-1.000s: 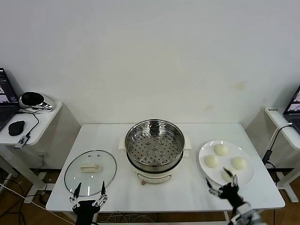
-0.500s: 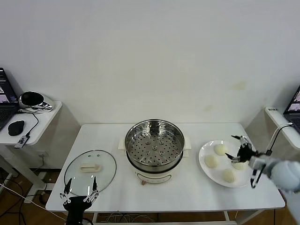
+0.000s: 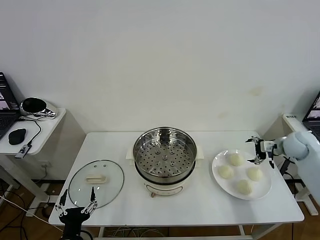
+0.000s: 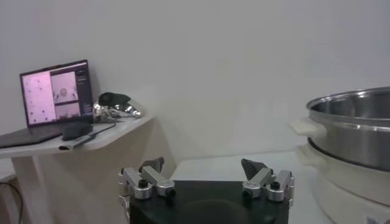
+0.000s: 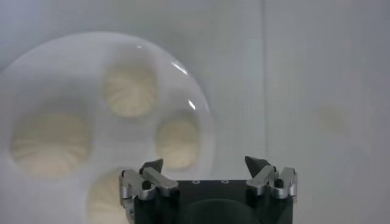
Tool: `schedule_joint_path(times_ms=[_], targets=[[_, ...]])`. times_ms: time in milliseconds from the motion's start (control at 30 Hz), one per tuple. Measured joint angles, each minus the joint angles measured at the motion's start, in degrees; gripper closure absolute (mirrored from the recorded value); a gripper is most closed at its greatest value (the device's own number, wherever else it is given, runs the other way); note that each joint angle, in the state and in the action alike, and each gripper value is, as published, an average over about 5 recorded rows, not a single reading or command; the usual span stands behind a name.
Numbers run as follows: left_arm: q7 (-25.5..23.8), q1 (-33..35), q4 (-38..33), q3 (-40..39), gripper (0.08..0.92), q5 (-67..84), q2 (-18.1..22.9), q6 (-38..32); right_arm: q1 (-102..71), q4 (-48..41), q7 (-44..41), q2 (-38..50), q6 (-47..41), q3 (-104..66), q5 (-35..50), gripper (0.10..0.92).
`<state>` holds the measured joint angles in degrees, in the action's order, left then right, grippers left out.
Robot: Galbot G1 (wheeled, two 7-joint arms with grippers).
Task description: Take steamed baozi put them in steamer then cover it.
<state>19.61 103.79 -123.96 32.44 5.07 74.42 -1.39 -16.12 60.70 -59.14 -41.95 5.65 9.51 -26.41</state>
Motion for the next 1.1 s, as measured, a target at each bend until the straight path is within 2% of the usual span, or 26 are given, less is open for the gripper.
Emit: schedule_joint_path(times_ms=[333,733,1100], targets=[[-0.03,-0.03,-0.04,0.81,0.177,0.13,-0.07,0.0,6.46,-11.33,-1.98,-6.6,1.99,6.23,-3.39,0.203],[-0.09,-0.09,0.15,0.84,0.177,0.13,-0.12,-0.04,8.94,-20.67,-2.05,-12.21,3.22,7.54,-6.14,0.207],[-0.08,-0.17,0.27,0.65,0.177,-0.15,0.29,-0.31,10.43,-26.17,-0.7,-15.64,3.84,6.61,-8.87,0.282]])
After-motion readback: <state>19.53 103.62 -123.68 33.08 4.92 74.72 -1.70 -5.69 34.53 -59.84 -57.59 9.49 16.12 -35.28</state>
